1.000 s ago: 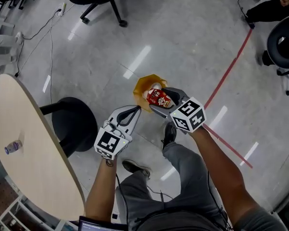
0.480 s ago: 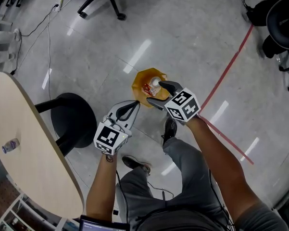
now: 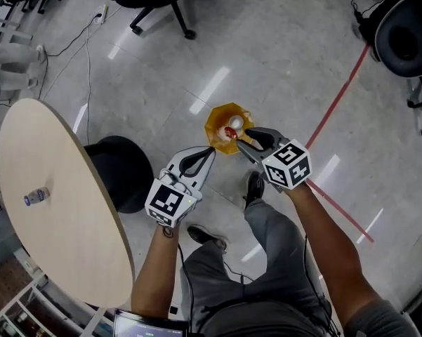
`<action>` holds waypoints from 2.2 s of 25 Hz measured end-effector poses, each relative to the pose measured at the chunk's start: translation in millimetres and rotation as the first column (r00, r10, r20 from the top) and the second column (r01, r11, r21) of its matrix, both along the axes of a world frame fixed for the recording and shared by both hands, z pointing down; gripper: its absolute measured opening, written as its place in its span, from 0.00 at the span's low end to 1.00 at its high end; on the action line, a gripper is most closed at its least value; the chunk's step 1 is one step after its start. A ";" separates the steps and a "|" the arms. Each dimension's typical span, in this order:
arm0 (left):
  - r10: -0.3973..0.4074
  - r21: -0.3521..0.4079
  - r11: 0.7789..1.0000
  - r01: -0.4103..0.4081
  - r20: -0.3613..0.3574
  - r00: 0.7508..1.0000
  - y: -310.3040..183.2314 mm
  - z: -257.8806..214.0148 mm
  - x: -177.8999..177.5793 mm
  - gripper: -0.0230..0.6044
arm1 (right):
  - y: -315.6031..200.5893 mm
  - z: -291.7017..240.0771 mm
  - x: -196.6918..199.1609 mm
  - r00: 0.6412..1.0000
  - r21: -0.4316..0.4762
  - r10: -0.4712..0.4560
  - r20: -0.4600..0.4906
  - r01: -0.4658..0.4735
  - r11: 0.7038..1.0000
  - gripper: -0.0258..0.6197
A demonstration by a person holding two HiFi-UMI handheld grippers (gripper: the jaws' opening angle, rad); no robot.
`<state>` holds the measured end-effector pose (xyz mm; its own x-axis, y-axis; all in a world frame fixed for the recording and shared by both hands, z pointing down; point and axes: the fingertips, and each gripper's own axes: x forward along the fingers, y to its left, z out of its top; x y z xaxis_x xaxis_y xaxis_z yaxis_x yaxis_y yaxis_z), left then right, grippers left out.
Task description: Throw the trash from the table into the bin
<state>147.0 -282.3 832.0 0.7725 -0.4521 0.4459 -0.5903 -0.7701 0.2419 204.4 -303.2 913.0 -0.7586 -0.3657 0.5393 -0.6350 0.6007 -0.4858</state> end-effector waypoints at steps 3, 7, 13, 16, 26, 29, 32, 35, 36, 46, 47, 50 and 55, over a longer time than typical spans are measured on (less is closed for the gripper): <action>0.013 0.025 1.000 -0.013 -0.001 1.000 5.9 -39.6 1.2 0.10 | 2.3 -51.7 7.8 0.999 0.057 0.047 0.021 -0.048 0.997 0.06; 0.033 0.074 0.997 -0.033 0.000 0.999 16.9 -98.9 4.0 0.10 | 8.9 -129.8 15.8 0.995 0.140 0.087 0.057 -0.095 0.986 0.06; 0.056 0.164 0.985 -0.054 -0.003 0.998 39.8 -184.7 -7.4 0.10 | 27.8 -234.8 17.6 0.983 0.255 0.143 0.111 -0.167 0.952 0.06; 0.063 0.204 0.977 -0.061 -0.007 0.998 56.8 -229.2 -11.4 0.10 | 43.9 -285.8 17.7 0.983 0.306 0.141 0.119 -0.171 0.936 0.06; 0.071 0.356 0.933 -0.059 -0.021 0.997 99.9 -372.8 -41.8 0.10 | 87.7 -452.6 -4.1 0.988 0.482 0.101 0.120 -0.147 0.864 0.06; 0.089 0.443 0.893 -0.082 0.005 0.996 114.2 -412.2 -55.4 0.10 | 105.0 -493.8 -14.1 0.990 0.526 0.079 0.115 -0.128 0.841 0.06; 0.078 0.492 0.868 -0.075 0.013 0.997 136.3 -445.5 -72.5 0.10 | 128.9 -525.0 -22.8 0.993 0.562 0.061 0.096 -0.105 0.821 0.06; 0.054 0.529 0.847 -0.052 0.012 0.998 168.6 -492.9 -100.6 0.10 | 161.7 -570.8 -39.9 0.997 0.600 0.031 0.069 -0.066 0.798 0.06; 0.041 0.543 0.839 -0.040 0.011 0.999 178.5 -508.0 -111.5 0.10 | 170.9 -586.3 -46.6 0.998 0.615 0.015 0.056 -0.046 0.787 0.06; -0.129 0.682 0.718 0.139 -0.066 0.989 276.6 -605.7 -230.1 0.10 | 264.6 -681.2 -143.2 0.988 0.740 -0.147 -0.049 0.135 0.659 0.06; -0.138 0.694 0.705 0.148 -0.070 0.988 287.3 -614.5 -242.3 0.10 | 274.2 -690.6 -158.1 0.985 0.750 -0.163 -0.056 0.150 0.645 0.06; -0.169 0.705 0.673 0.224 -0.149 0.974 305.9 -624.8 -272.1 0.10 | 290.7 -698.5 -193.5 0.975 0.774 -0.208 -0.072 0.186 0.605 0.06; -0.214 0.712 0.635 0.301 -0.212 0.954 332.3 -628.0 -314.7 0.10 | 313.5 -696.5 -236.4 0.963 0.792 -0.255 -0.091 0.226 0.568 0.06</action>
<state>-167.6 50.0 204.0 0.5928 -0.7832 -0.1873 -0.7987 -0.5422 -0.2609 -31.9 10.3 216.5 -0.8937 -0.4360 0.1056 -0.4025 0.8833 0.2403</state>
